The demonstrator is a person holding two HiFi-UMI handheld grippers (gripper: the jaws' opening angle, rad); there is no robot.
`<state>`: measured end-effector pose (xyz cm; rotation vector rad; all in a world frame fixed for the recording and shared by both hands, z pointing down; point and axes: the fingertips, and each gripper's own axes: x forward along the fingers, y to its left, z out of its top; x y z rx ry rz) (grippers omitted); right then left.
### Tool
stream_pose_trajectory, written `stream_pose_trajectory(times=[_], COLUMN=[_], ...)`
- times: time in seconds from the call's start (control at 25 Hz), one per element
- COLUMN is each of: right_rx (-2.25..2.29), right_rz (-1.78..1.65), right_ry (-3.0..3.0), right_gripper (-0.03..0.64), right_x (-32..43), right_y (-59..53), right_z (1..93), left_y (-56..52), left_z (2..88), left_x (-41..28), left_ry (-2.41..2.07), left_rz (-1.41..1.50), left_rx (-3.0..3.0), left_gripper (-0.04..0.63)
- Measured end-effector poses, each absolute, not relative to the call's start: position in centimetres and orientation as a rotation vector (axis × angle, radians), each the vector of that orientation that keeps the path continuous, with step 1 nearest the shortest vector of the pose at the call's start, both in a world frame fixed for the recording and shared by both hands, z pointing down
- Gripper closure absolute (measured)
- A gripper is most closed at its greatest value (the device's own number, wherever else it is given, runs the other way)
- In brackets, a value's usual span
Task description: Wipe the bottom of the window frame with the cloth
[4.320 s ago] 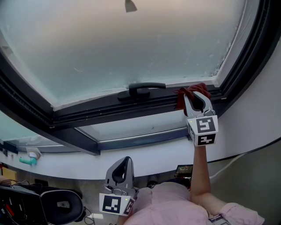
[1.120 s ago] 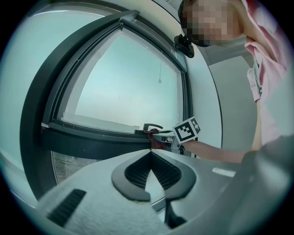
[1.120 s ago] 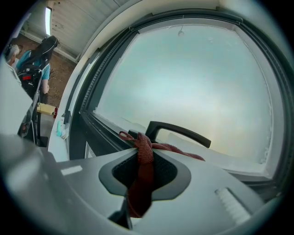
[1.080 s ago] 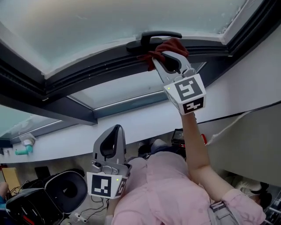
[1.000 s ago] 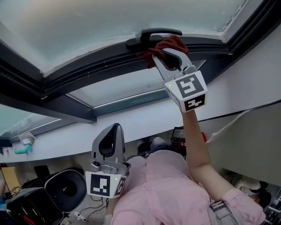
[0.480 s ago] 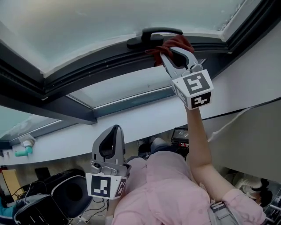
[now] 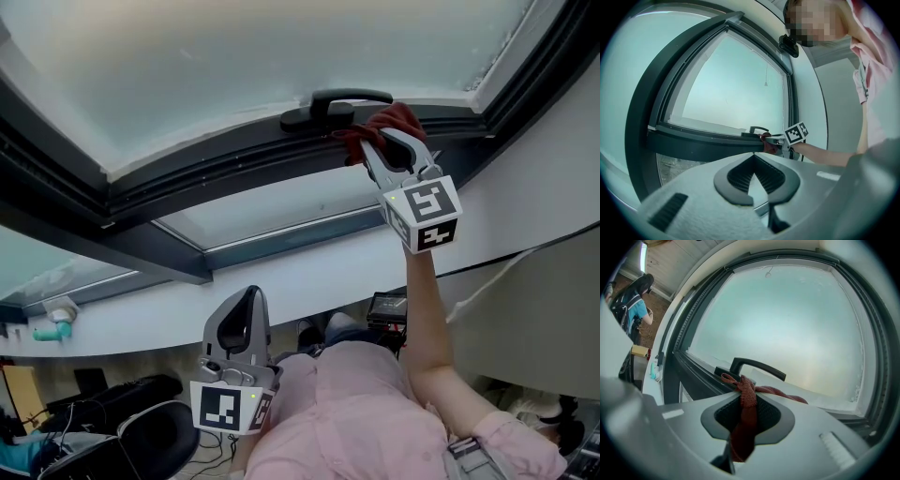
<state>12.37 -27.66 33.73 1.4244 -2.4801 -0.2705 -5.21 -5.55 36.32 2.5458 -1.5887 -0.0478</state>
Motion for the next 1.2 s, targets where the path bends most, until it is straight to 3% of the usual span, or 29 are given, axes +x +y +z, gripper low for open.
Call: stream_pose_trajectory(times=[1.2], right_rx=[1.472], right_rz=[-0.233], right_ry=[-2.506], right_gripper=[0.549], right_x=[20.8], right_y=[-29.1], right_z=[33.5], left_y=[-8.7], left_z=[35.4], left_x=[3.9], left_ry=[-1.52], left_rz=[-0.014], left_rx=[2.595], left_gripper=[0.598])
